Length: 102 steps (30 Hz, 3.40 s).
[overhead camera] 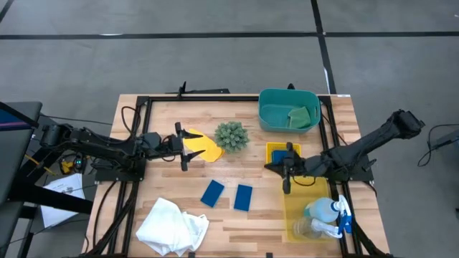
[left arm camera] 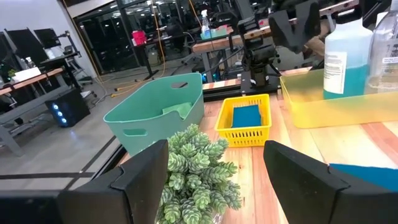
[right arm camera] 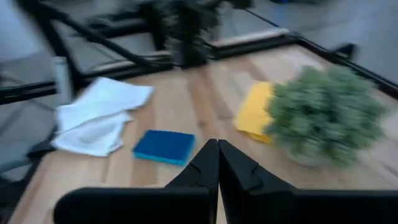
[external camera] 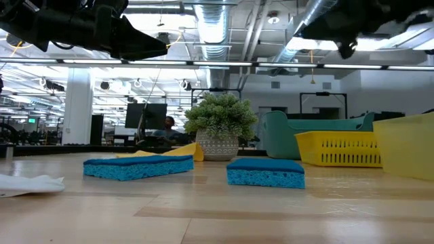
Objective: Pick & Place Kitchen Items
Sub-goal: Put the yellow towel into the green bin
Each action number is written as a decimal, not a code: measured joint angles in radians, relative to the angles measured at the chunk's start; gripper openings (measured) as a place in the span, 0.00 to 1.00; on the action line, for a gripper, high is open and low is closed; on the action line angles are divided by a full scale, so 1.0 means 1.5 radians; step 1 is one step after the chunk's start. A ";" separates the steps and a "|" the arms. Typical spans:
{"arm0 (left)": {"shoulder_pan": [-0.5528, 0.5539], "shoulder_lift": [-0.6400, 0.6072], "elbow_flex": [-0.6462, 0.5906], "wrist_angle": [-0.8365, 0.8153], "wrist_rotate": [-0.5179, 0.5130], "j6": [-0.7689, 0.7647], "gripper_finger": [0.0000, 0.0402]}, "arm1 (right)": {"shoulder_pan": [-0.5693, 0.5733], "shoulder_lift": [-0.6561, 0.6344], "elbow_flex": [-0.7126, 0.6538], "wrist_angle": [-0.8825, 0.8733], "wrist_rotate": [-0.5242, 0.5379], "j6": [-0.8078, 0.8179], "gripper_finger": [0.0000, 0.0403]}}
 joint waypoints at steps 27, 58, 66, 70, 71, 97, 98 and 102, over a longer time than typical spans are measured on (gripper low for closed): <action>0.000 0.000 0.000 0.003 -0.001 0.000 0.65 | -0.231 -0.091 -0.352 0.528 -0.413 -0.185 0.00; 0.020 0.117 0.000 0.086 -0.028 0.030 0.65 | -0.213 -0.527 -0.352 0.072 -0.311 -0.183 0.00; 0.051 0.117 0.005 -0.063 -0.120 -0.023 0.65 | -0.196 -0.638 -0.353 -0.037 -0.290 -0.175 0.00; 0.076 0.117 0.017 -0.114 -0.120 -0.067 0.65 | -0.195 -0.676 -0.347 -0.066 -0.296 -0.178 0.00; 0.081 0.117 0.019 -0.127 -0.119 -0.075 0.65 | -0.195 -0.682 -0.345 -0.072 -0.296 -0.181 0.00; 0.148 0.453 0.137 -0.223 0.001 -0.195 0.65 | -0.195 -0.682 -0.343 -0.085 -0.331 -0.156 0.00; 0.148 0.460 0.137 -0.223 0.007 -0.195 0.65 | -0.195 -0.682 -0.343 -0.085 -0.331 -0.155 0.00; 0.148 0.461 0.139 -0.248 0.039 -0.197 0.65 | -0.195 -0.682 -0.343 -0.085 -0.333 -0.150 0.00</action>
